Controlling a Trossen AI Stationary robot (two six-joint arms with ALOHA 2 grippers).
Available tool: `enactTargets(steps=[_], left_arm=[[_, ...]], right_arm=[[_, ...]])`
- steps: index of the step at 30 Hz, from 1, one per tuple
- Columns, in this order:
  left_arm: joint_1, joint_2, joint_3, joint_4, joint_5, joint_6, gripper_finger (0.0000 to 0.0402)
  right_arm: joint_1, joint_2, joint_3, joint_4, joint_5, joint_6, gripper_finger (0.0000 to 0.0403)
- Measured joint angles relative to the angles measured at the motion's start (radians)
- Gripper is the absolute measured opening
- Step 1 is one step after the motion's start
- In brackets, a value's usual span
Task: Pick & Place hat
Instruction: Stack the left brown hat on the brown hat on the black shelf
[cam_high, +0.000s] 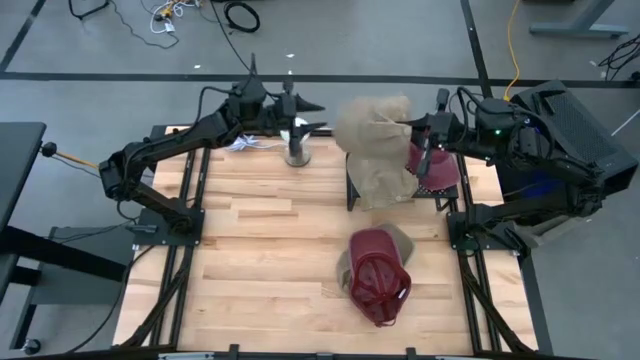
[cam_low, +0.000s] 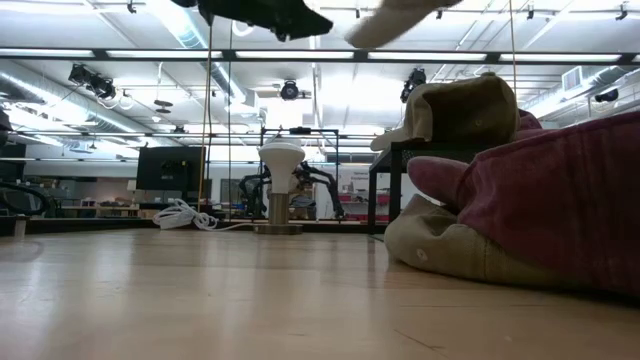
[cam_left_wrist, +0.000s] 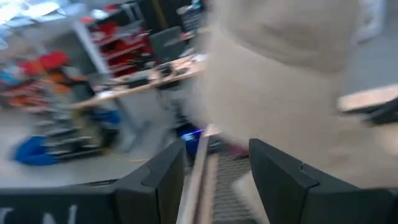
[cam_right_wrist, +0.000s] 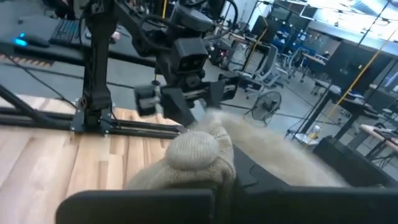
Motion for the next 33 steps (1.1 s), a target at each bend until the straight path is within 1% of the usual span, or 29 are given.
enactTargets(steps=[3, 8, 12, 15, 18, 21, 26, 30, 33], left_arm=[[0.0, 0.0, 0.0, 0.0, -0.054, 0.102, 0.0183], [-0.019, 0.0, 0.0, 0.0, -0.063, 0.174, 0.0182], [-0.087, 0.001, 0.0, 0.009, -0.084, 0.276, 0.0182], [-0.148, 0.003, 0.0, 0.022, -0.174, 0.348, 0.0181], [-0.202, 0.008, 0.0, 0.021, -0.3, 0.41, 0.0181], [-0.246, 0.012, 0.001, 0.022, -0.383, 0.482, 0.0181], [-0.314, 0.019, 0.0, 0.008, -0.527, 0.512, 0.0181], [-0.349, 0.018, 0.0, -0.022, -0.61, 0.512, 0.0181], [-0.368, 0.021, 0.0, -0.048, -0.613, 0.475, 0.0181]], right_arm=[[0.0, 0.0, 0.0, 0.0, 0.014, 0.004, 0.0002], [0.0, 0.002, 0.0, -0.006, 0.132, -0.004, 0.0002], [-0.001, 0.008, 0.0, 0.019, 0.259, -0.011, 0.0001], [-0.001, 0.027, 0.0, 0.068, 0.36, 0.069, 0.0001], [-0.001, 0.056, 0.0, 0.113, 0.424, 0.096, 0.0001], [-0.001, 0.087, 0.0, 0.107, 0.483, 0.153, 0.0001], [-0.001, 0.138, 0.0, 0.126, 0.578, 0.258, 0.0001], [-0.001, 0.166, 0.0, 0.149, 0.599, 0.319, 0.0001], [-0.001, 0.188, 0.0, 0.192, 0.6, 0.321, 0.0001]])
